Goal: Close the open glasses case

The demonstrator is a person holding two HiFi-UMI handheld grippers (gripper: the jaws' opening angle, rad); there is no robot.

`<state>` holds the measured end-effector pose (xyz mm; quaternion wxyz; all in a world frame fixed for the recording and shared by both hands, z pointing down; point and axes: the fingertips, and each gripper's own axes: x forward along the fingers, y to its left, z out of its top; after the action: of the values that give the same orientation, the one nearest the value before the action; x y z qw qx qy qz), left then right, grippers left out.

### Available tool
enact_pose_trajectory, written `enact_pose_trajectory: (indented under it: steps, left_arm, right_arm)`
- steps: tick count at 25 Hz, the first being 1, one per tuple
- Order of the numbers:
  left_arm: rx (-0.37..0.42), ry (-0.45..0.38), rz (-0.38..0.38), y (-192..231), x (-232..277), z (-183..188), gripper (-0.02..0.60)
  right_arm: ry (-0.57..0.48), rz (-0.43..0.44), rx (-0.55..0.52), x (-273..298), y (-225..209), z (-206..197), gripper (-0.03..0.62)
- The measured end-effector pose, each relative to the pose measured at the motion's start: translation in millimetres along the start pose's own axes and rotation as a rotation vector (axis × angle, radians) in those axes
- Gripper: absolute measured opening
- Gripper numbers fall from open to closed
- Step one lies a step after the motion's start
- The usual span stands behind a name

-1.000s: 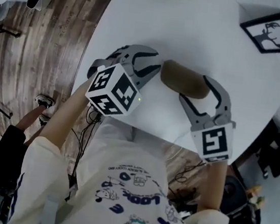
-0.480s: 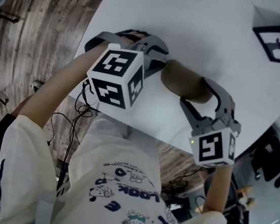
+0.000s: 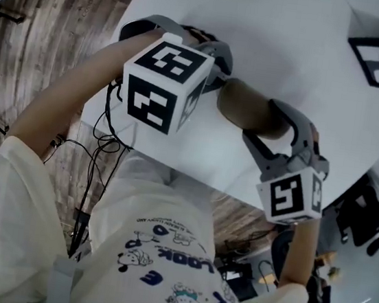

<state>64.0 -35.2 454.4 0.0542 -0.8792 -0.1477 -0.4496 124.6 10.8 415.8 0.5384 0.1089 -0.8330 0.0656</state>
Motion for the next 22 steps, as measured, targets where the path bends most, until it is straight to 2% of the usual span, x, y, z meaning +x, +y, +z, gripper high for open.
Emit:
enact_pose_trajectory:
  steps: [6, 11, 13, 18, 22]
  left_arm:
    - [0.041, -0.01, -0.014, -1.6, 1.1, 0.0, 0.011]
    - [0.017, -0.016, -0.023, -1.4, 1.6, -0.9, 0.003]
    - [0.012, -0.022, -0.006, -2.4, 0.5, -1.2, 0.002]
    - [0.072, -0.011, 0.056, -7.5, -3.7, -1.0, 0.0]
    - [0.061, -0.009, 0.058, -21.2, -2.8, 0.6, 0.0]
  right_arm:
    - [-0.002, 0.035, -0.013, 0.5, -0.3, 0.0, 0.302]
    - [-0.008, 0.041, -0.023, 0.9, -0.1, 0.0, 0.302]
    - [-0.015, 0.03, -0.023, 1.2, 1.1, 0.2, 0.302]
    - [-0.019, -0.024, 0.013, 2.8, 0.4, 0.4, 0.302]
    - [-0.022, -0.031, 0.044, 3.4, -2.3, -1.7, 0.308]
